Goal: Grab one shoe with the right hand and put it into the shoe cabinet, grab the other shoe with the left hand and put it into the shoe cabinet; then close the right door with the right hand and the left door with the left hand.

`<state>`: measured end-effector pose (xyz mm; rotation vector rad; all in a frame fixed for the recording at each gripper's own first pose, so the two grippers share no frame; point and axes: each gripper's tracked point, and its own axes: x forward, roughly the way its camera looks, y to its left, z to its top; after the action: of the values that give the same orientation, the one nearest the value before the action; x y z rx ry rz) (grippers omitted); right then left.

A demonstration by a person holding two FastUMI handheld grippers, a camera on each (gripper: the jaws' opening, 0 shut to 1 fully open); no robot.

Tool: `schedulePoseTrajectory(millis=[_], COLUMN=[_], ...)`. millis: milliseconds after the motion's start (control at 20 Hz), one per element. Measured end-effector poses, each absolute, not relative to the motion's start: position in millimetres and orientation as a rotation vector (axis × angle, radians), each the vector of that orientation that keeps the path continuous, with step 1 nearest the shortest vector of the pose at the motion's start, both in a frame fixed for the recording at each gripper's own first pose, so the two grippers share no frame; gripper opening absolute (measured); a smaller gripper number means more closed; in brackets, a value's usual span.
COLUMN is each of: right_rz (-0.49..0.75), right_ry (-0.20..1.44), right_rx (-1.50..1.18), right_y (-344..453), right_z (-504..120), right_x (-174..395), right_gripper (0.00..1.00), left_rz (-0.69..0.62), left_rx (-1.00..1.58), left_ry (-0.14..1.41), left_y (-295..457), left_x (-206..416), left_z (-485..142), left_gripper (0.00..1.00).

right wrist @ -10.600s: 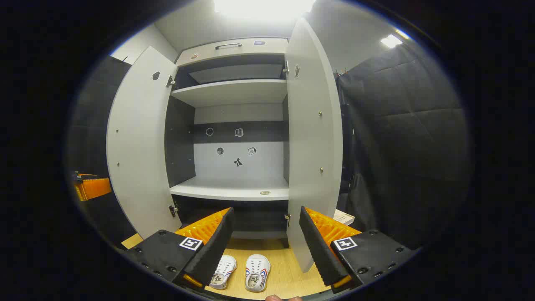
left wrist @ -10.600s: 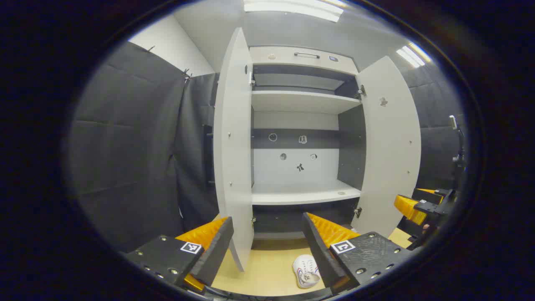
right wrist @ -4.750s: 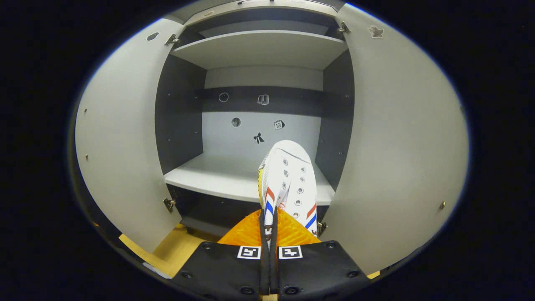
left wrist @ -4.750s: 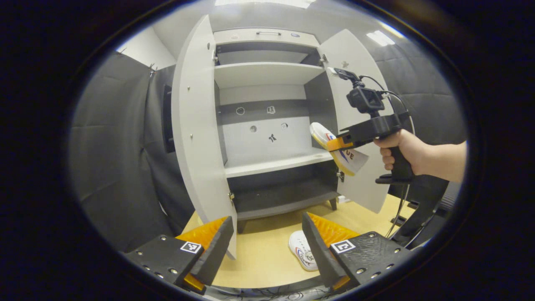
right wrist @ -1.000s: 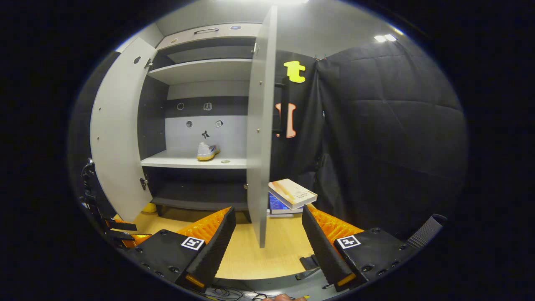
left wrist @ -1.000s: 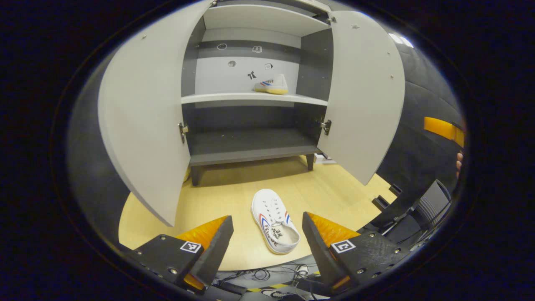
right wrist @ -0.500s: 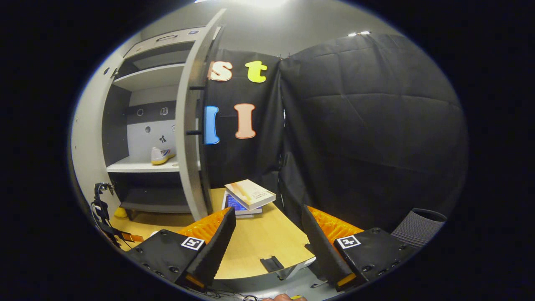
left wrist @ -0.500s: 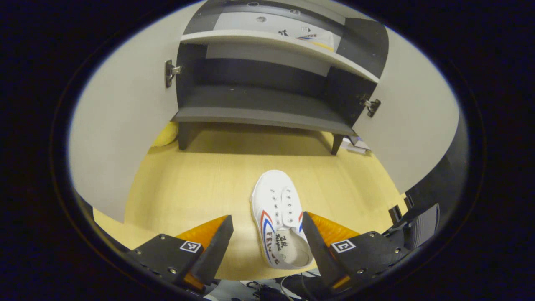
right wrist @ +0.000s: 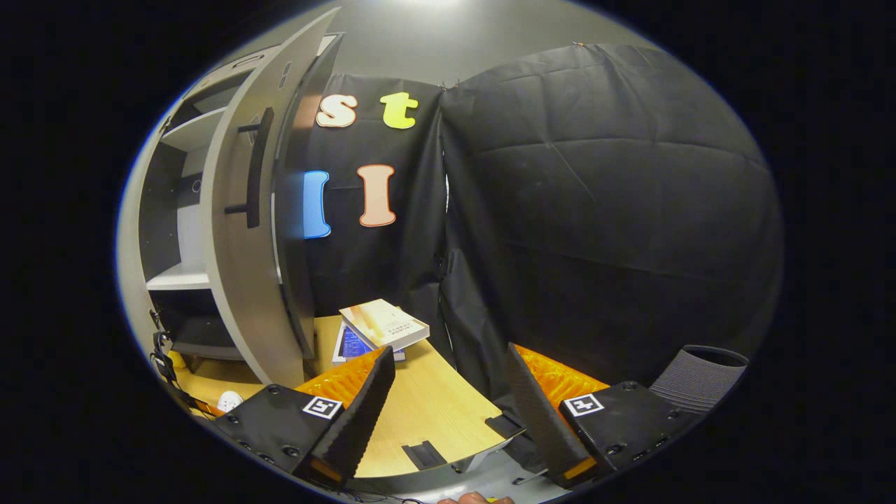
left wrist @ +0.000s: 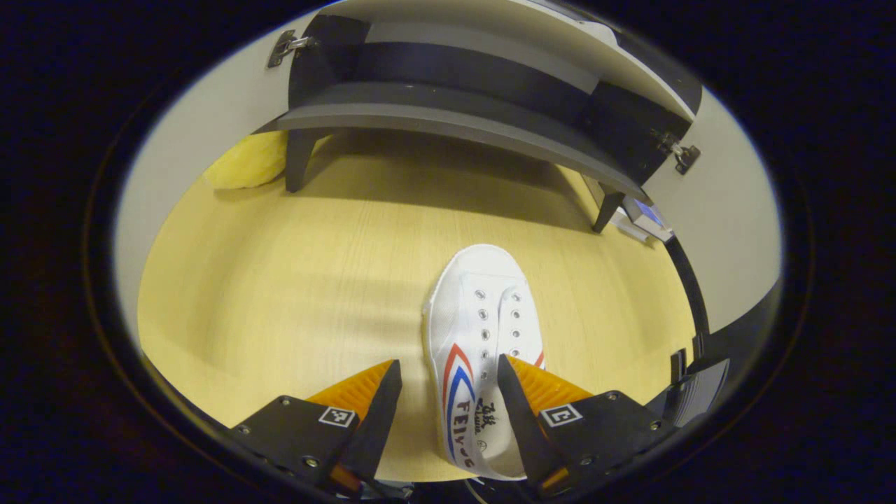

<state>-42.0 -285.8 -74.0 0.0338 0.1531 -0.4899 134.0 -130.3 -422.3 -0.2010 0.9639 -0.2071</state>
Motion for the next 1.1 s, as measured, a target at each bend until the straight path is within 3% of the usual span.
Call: schedulePoseTrajectory(millis=[50, 200, 350, 450, 550, 700, 750, 800, 850, 950, 1050, 1100], right_rz=[-0.486, -0.466, -0.448, -0.438, -0.423, -0.413, -0.409, -0.406, -0.406, -0.4, -0.4, -0.399], right_ry=[0.152, 0.154, 0.156, 0.152, 0.159, 0.178, 0.18, 0.183, 0.185, 0.193, 0.192, 0.189], right_rx=[0.031, 0.035, 0.032, 0.027, 0.026, 0.043, 0.054, 0.059, 0.058, 0.048, 0.05, 0.053], right_y=[-288.8, -293.8, -298.7, -301.3, -303.2, -304.9, -305.1, -305.9, -307.4, -309.8, -312.2, -312.4], right_z=[-74.8, -81.0, -84.2, -86.5, -92.7, -100.2, -102.2, -103.4, -104.0, -106.7, -105.2, -103.8], right_x=[-34.9, -13.6, 6.5, 16.8, 26.3, 35.3, 37.2, 38.5, 40.0, 43.3, 46.0, 48.0], right_gripper=[0.99, 0.99, 0.99, 0.99, 0.99, 0.99, 0.99, 0.99, 0.99, 0.99, 0.99, 0.99], left_rz=[-0.209, -0.229, -0.199, -0.198, -0.187, -0.159, -0.144, -0.137, -0.125, -0.108, -0.085, -0.075], left_rx=[-0.197, -0.209, -0.245, -0.275, -0.28, -0.272, -0.276, -0.273, -0.244, -0.243, -0.197, -0.171], left_ry=[0.966, 0.986, 0.996, 1.028, 1.028, 1.019, 1.003, 1.008, 1.002, 0.979, 0.933, 0.936], left_y=[-131.2, -141.8, -144.5, -146.8, -145.3, -142.5, -138.2, -142.4, -138.5, -138.2, -133.8, -132.5], left_x=[134.8, 133.7, 133.5, 124.6, 126.6, 127.7, 126.0, 128.5, 129.5, 129.1, 137.5, 136.4], left_z=[-423.4, -430.4, -435.6, -436.4, -437.0, -433.8, -424.7, -432.6, -432.1, -422.3, -422.5, -417.4], left_gripper=[0.8, 0.8, 0.55, 0.5, 0.53, 0.37, 0.37, 0.27, 0.26, 0.12, 0.12, 0.02])
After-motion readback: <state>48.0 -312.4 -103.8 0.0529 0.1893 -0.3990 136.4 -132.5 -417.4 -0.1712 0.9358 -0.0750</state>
